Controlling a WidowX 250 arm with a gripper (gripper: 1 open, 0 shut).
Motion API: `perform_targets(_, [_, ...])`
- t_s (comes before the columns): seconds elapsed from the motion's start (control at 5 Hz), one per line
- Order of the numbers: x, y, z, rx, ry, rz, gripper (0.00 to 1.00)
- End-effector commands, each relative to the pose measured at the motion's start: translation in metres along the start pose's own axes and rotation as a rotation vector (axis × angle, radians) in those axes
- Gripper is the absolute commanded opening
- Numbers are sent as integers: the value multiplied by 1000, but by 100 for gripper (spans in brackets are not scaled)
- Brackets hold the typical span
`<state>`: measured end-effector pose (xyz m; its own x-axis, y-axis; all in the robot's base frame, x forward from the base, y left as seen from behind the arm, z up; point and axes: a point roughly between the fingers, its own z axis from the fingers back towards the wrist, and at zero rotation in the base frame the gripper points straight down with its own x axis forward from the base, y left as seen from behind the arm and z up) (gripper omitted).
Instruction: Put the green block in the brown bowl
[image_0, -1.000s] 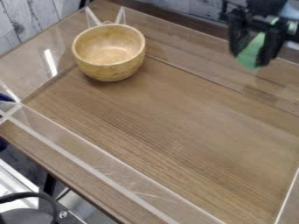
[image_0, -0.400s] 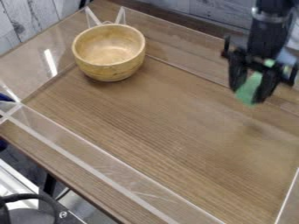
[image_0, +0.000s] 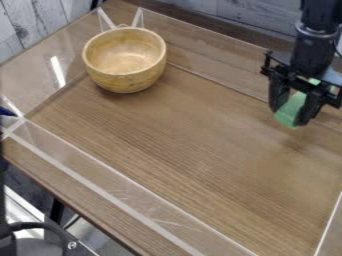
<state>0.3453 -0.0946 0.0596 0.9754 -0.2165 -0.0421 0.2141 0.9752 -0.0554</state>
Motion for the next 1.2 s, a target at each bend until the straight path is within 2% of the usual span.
perform_targets(0.0, [23, -8, 13, -3, -65, -32, 0])
perform_targets(0.2, [37, -16, 0, -2, -47, -59, 0])
perform_targets(0.4, [40, -23, -16, -1, -29, -74, 0])
perform_targets(1.0, [28, -19, -9, -7, -24, -77, 0])
